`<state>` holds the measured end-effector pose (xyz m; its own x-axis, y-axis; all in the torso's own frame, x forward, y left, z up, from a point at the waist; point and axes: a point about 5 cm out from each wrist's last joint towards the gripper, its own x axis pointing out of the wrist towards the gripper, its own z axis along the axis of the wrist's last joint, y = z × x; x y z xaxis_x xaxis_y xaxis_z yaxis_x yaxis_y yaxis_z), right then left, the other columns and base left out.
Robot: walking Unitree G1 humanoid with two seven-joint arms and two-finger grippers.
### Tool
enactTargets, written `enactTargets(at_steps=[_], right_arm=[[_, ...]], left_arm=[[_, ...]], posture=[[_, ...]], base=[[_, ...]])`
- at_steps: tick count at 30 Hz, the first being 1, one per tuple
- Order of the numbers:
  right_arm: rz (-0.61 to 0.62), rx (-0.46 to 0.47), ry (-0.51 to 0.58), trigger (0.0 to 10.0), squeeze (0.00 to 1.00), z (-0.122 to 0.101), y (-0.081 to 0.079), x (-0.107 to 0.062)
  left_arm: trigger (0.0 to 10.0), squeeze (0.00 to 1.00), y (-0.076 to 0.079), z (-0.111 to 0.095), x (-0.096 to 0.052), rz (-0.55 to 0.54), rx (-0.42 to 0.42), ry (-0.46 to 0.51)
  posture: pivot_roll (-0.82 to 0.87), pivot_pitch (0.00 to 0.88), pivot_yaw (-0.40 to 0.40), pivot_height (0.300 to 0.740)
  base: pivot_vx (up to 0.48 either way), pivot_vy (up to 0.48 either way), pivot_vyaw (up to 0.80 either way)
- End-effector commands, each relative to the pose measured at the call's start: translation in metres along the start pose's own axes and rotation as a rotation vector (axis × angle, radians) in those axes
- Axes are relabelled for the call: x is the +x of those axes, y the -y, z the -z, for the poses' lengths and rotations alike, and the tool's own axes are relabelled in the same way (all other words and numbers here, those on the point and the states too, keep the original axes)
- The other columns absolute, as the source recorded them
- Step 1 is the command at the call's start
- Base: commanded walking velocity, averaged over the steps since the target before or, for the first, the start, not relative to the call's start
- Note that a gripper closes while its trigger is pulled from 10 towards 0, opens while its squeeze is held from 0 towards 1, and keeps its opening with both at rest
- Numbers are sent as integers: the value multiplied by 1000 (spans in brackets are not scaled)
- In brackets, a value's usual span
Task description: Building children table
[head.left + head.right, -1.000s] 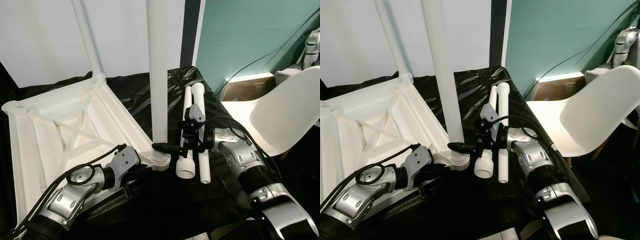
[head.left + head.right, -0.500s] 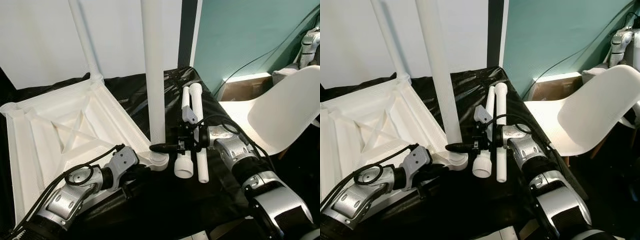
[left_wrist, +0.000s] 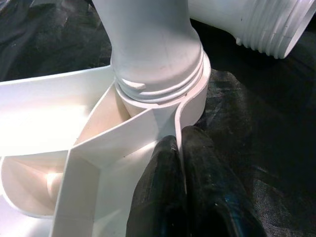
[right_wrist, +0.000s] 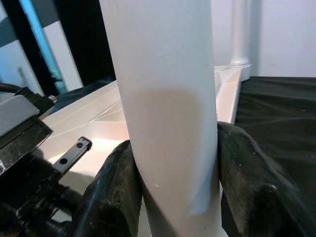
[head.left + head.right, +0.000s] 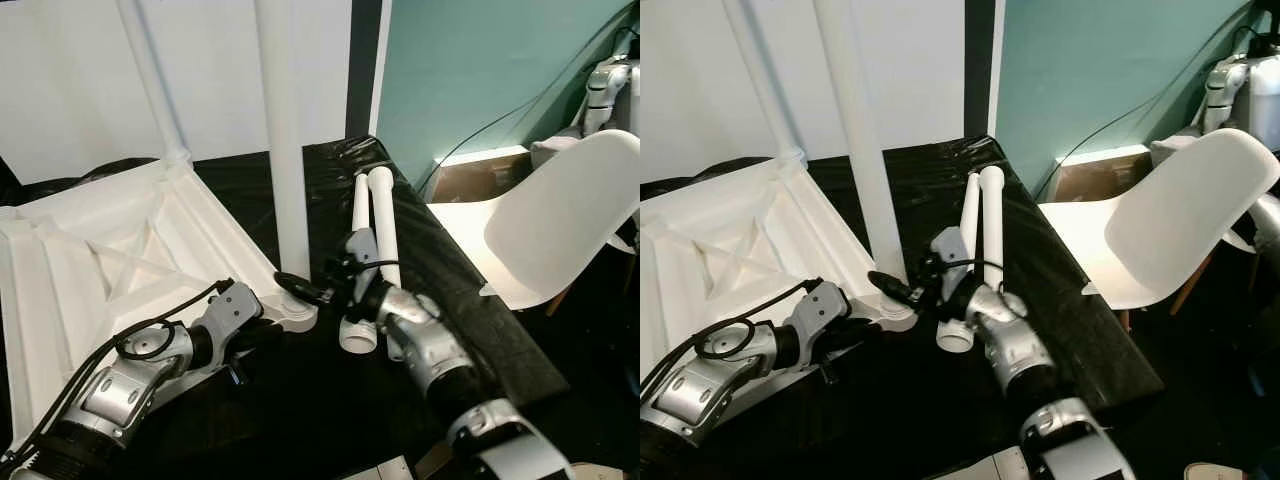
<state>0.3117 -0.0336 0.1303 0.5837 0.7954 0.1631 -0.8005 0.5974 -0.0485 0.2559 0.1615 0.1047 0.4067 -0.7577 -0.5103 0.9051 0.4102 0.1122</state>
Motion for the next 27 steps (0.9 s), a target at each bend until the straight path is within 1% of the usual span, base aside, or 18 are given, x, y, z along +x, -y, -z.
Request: enactTargets(at_steps=[1,2,8,10,11,13,14,15,16,18,19,20,21,22,23,24,26,27], right_arm=[[378,-8,40,0,0,-10,39,-16],[381,-22,46,0,0,-11,38,-16],[394,-25,46,0,0,-13,37,-14],[380,-28,40,78,0,-13,35,-13],[326,-44,25,10000,0,-14,29,-10],[130,-37,-4,10000,0,-14,17,-7],[130,-37,-4,10000,0,-14,17,-7],[58,-29,-8,10000,0,-14,13,-7],[32,-40,-14,10000,1000,-15,16,-10],[32,-40,-14,10000,1000,-15,16,-10],[16,-50,-28,10000,1000,-16,20,-12],[-21,-81,-56,10000,1000,-17,27,-16],[-76,-98,-80,10000,0,-18,33,-21],[-76,-98,-80,10000,0,-18,33,-21],[-116,-105,-94,10000,0,-19,36,-24],[-116,-105,-94,10000,0,-19,36,-24],[-226,-90,-125,10000,0,-19,43,-32],[-226,-90,-125,10000,0,-19,43,-32]], left_arm=[[10000,0,44,16,17,302,-58,-26],[10000,0,44,16,17,303,-58,-27],[10000,0,43,15,16,303,-59,-27],[10000,0,44,16,16,303,-60,-27],[10000,0,44,16,16,302,-62,-27],[10000,0,44,17,16,289,-63,-27],[10000,0,44,17,16,289,-63,-27],[10000,0,44,17,16,282,-62,-28],[10000,0,43,18,17,273,-60,-34],[10000,0,43,18,17,273,-60,-34],[10000,0,42,18,18,268,-59,-37],[10000,0,42,18,19,266,-57,-39],[10000,0,41,18,20,265,-54,-39],[10000,0,41,18,20,265,-54,-39],[10000,0,41,18,20,265,-52,-38],[10000,0,41,18,20,265,-52,-38],[10000,0,40,17,22,268,-49,-34],[10000,0,40,17,22,268,-49,-34]], posture=[[62,0,0,740],[62,0,0,740],[68,0,2,740],[69,0,1,740],[70,0,0,740],[68,0,-3,740],[68,0,-3,740],[68,0,-3,740],[66,0,-4,740],[66,0,-4,740],[61,0,-5,740],[56,0,-6,740],[55,0,-6,740],[55,0,-6,740],[54,0,-6,740],[54,0,-6,740],[54,0,-7,740],[54,0,-7,740]], base=[[0,0,0],[0,0,0],[0,0,0],[0,0,0],[0,0,0],[0,0,0],[0,0,0],[0,0,0],[0,0,0],[0,0,0],[0,0,0],[0,0,0],[0,0,0],[0,0,0],[0,0,0],[0,0,0],[0,0,0],[0,0,0]])
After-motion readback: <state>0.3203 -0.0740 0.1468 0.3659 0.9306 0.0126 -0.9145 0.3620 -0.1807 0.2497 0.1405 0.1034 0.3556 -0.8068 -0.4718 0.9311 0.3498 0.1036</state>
